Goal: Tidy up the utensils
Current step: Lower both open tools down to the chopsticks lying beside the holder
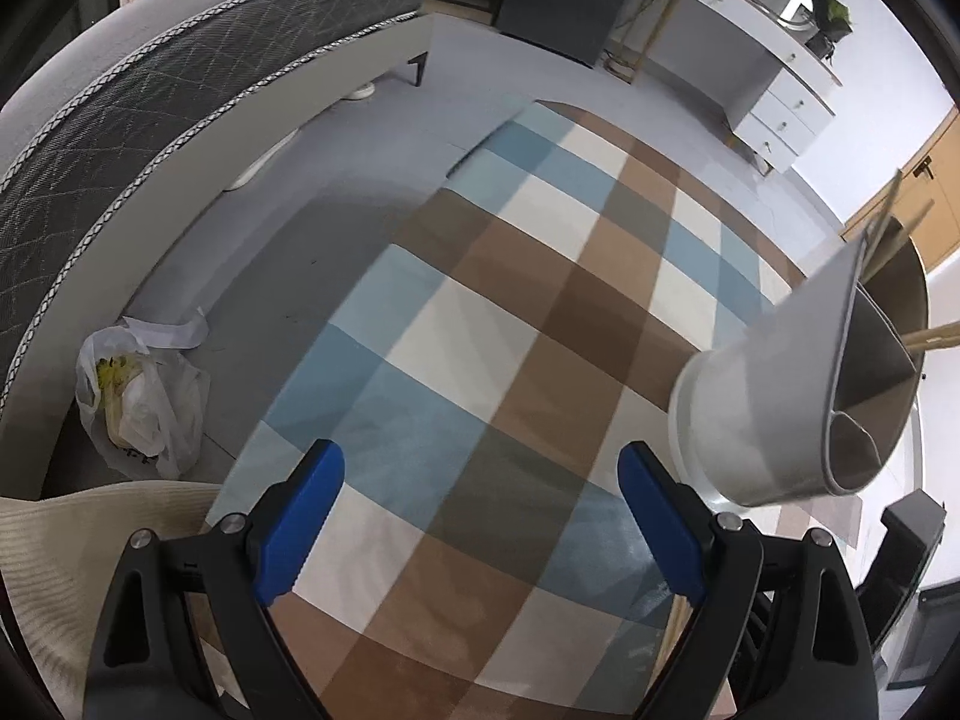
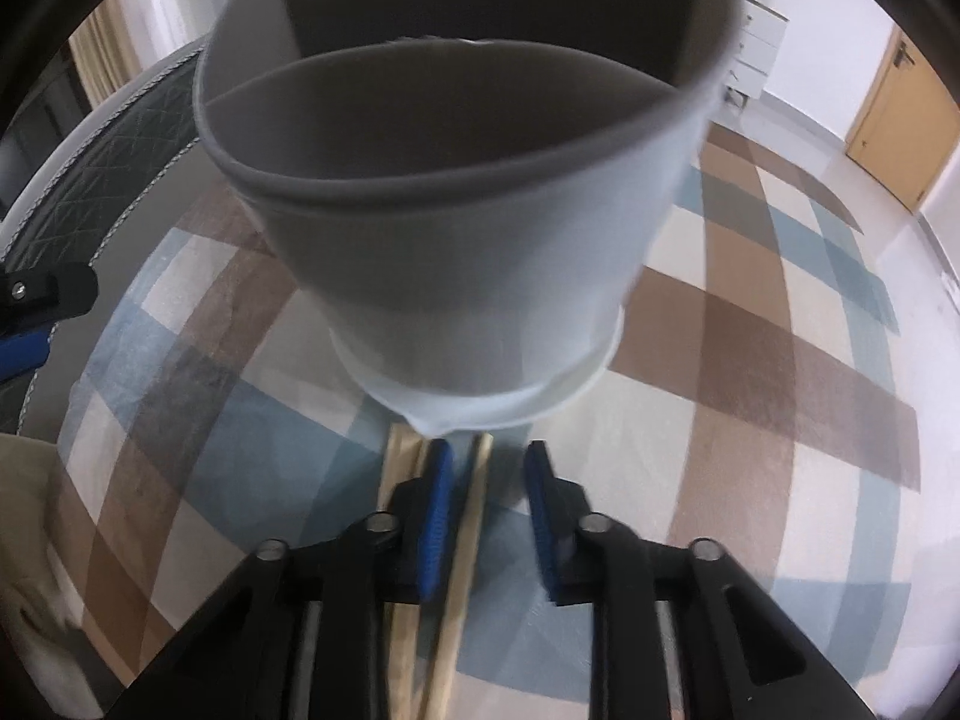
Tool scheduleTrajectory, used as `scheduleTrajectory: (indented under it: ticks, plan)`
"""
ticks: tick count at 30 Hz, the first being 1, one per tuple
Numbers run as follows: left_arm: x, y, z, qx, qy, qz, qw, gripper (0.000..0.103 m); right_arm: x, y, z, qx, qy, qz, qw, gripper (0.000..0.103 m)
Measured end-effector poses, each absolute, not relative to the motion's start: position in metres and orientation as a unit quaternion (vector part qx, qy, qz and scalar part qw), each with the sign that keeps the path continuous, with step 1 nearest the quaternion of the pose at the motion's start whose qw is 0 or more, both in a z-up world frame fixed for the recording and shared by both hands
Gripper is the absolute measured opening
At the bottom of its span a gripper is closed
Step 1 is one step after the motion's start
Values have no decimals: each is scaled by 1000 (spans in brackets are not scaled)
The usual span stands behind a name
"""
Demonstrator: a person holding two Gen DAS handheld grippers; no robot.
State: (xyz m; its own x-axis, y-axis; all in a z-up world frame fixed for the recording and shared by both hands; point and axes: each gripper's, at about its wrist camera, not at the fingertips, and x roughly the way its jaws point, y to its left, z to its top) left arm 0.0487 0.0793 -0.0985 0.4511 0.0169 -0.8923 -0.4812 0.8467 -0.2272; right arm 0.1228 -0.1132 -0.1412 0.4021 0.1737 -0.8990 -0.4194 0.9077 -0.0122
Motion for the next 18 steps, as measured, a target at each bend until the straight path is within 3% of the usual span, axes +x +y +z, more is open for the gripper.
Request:
scheduleTrajectory:
  ticks: [2, 18]
  plan:
    - [50, 78, -101, -228, 504, 149, 820, 90, 121, -114, -141, -115, 512, 185, 831, 4]
    - [60, -17, -131, -127, 567, 0, 814, 90, 88, -234, -66, 116, 471, 176, 857, 4]
